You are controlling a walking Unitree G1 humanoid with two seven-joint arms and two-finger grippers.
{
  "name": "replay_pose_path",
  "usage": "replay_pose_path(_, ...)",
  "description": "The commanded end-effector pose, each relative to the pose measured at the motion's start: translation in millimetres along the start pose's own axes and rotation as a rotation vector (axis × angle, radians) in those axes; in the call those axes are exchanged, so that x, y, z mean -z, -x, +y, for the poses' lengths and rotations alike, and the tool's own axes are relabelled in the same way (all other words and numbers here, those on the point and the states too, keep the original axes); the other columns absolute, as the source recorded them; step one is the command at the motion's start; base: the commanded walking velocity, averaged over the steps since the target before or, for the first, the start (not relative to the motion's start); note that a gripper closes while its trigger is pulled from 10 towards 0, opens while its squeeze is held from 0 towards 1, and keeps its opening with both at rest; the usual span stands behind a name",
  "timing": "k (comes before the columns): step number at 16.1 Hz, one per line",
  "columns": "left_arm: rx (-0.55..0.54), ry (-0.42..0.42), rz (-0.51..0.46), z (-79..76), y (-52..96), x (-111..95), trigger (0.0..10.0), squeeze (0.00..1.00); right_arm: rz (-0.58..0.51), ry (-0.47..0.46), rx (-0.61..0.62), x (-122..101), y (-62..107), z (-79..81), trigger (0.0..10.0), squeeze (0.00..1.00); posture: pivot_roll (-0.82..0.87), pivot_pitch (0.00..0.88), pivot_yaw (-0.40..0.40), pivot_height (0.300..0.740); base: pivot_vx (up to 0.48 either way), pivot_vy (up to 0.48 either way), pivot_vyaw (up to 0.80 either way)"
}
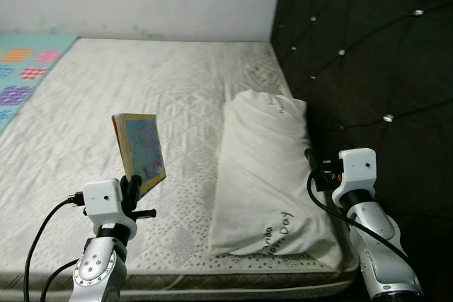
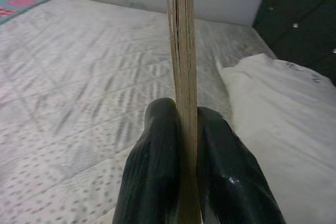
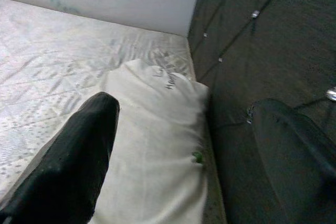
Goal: Clean up the room
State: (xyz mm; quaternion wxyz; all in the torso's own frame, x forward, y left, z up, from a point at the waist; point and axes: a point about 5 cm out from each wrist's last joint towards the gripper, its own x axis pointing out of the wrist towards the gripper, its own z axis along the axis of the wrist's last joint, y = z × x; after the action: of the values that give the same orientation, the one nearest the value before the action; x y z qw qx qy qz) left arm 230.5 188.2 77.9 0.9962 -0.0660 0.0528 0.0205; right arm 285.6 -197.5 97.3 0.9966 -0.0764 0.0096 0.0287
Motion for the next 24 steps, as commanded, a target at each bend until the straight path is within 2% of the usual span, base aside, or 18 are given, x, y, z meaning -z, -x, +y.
replay_pose_path(1,0.016,-0.001,-0.041,-3.8,-3.5,-8.4,10.0,0.00,0.009,-0.003,0.003,1.0,0.0,-1.4,10.0,0.00,-0.14,0.000,-0.021,0.740,0.000,0.000,-0.47)
replay_pose_path(10,0.012,0.012,-0.041,-3.4,-3.9,-8.2,10.0,0.00,0.003,0.000,-0.004,0.6,-0.3,-1.2,10.0,0.00,-0.14,0.000,-0.022,0.740,0.000,0.454,0.00)
replay_pose_path(17,0.042,0.025,-0.057,-5.4,-3.6,-10.1,10.0,0.00,0.000,-0.005,-0.010,0.4,-0.4,-0.3,10.0,0.00,-0.14,0.000,-0.021,0.740,0.000,0.000,0.00)
replay_pose_path(20,0.054,0.027,-0.059,-5.9,-3.4,-10.2,10.0,0.00,-0.011,0.042,-0.021,-0.6,-0.3,0.2,10.0,0.00,-0.14,0.000,-0.020,0.740,0.000,0.000,0.00)
replay_pose_path(24,0.063,0.030,-0.061,-6.6,-3.2,-10.4,10.0,0.00,-0.005,0.034,-0.018,0.3,-0.1,0.2,10.0,0.00,-0.14,0.000,-0.020,0.740,0.000,0.000,0.14)
